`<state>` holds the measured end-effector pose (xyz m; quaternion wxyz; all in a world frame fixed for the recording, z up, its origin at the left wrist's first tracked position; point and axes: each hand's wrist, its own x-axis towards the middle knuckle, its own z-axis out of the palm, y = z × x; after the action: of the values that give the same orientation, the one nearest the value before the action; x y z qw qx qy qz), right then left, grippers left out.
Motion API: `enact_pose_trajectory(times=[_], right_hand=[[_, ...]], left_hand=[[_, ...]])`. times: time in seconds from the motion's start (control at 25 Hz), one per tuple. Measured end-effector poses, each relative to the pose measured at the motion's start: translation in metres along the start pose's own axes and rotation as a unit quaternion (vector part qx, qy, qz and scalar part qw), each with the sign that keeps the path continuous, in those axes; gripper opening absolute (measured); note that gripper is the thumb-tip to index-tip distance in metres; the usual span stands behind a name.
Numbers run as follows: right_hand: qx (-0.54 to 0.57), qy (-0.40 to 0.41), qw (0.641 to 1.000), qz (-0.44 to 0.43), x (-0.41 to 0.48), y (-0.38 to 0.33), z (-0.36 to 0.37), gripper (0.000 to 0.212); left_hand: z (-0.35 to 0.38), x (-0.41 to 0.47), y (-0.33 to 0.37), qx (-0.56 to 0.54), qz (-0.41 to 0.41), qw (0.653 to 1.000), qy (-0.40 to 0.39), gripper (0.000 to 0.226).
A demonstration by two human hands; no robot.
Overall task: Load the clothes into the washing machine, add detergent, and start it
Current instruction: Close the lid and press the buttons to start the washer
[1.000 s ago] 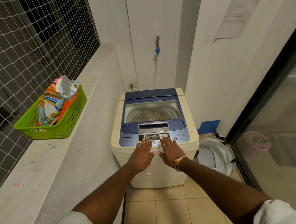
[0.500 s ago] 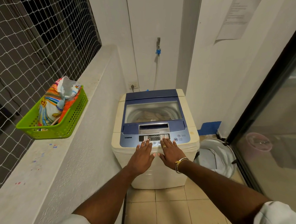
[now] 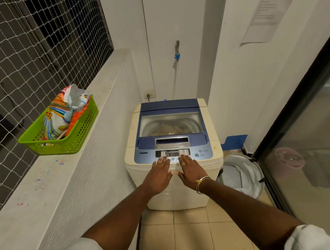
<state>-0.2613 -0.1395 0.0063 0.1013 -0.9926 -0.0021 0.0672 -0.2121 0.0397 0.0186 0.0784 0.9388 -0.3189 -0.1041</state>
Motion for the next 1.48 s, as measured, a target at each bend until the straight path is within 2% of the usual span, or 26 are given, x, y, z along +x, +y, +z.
enact_pose_trajectory(times=[0.4,0.76,1.12,1.48], right_hand=[[-0.007,0.014,1.0,-0.022,0.005,-0.001,0.006,0.067],[0.008,0.013,1.0,-0.007,0.011,0.012,0.013,0.066],[0.02,0.02,0.997,0.067,0.023,0.05,0.009,0.064],[0.021,-0.031,0.992,0.118,0.034,0.089,0.014,0.069]], left_hand=[[0.002,0.0,-0.004,0.003,0.004,1.0,-0.004,0.063],[0.008,0.012,-0.005,-0.01,0.001,1.0,-0.014,0.062],[0.009,0.052,0.014,-0.039,0.043,0.998,-0.002,0.064],[0.024,0.089,0.027,-0.023,0.054,0.998,-0.011,0.067]])
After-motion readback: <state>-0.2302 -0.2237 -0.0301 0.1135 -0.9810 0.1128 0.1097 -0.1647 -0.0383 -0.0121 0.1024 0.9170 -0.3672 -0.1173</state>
